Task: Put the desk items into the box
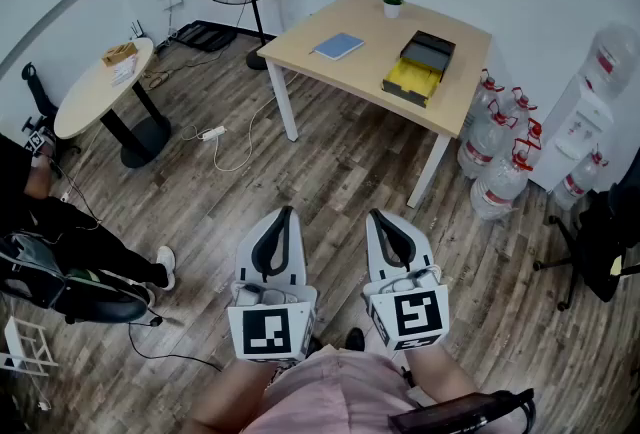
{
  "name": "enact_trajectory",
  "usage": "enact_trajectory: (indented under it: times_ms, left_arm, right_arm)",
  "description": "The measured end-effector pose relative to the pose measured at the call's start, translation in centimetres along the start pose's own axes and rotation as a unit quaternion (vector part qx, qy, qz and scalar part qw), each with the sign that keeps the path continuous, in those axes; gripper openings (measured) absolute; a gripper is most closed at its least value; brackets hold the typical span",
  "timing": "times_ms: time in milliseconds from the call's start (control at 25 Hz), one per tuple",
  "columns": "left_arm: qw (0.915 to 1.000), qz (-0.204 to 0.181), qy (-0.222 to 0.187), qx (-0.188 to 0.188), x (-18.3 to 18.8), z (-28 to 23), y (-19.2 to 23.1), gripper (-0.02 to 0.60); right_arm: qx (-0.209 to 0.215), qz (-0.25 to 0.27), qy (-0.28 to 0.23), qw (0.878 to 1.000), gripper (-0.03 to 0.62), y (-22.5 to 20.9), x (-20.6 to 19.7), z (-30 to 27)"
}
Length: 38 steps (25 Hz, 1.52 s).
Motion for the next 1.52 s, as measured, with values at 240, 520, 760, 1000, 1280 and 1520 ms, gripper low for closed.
enact_trajectory:
  times_ms: [240, 520, 760, 1000, 1280, 1520]
  left_arm:
    - [1.0000, 0.006, 0.003, 0.003, -0.3, -0.1, -1.1, 0.012]
    - [0.9998, 0.001, 0.014, 0.013, -1.1, -0.6, -2.7, 0.012]
    - [0.9992, -0.006, 0.035, 0.019, -2.3, -1.2, -2.8, 0.012]
    - [0.9985, -0.002, 0.043, 0.033, -4.6, -3.0, 0.0, 0.012]
    - [0.9978, 0.018, 0.048, 0.042, -9.1, -9.5, 6.1, 0.012]
    - [0.9981, 0.039, 0.040, 0.024, -10.7, -16.2, 12.9, 0.012]
  right_arm:
    - [-0.006, -0.001, 0.009, 1.000, 0.000, -1.0, -0.6, 0.8]
    - [0.022, -0.029, 0.006, 0.999, 0.047, -2.7, -1.6, 1.7]
    - [0.029, -0.045, 0.012, 0.999, 0.141, -3.8, -2.8, 0.7]
    - [0.034, -0.039, 0.021, 0.998, 0.138, -3.8, -4.4, -3.2]
    - [0.030, -0.024, 0.043, 0.998, 0.133, -4.0, -7.0, -12.2]
    - [0.012, -0.012, 0.035, 0.999, 0.132, -3.2, -7.4, -22.1]
Point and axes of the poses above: the fingertips, and each gripper's own axes: z backward along the fingers, y to its left, x out of its top, the point moved 6 cm from there along z, backward along the fingers, and after that the axes turned 10 degrees about -y, right-handed, at the moved point
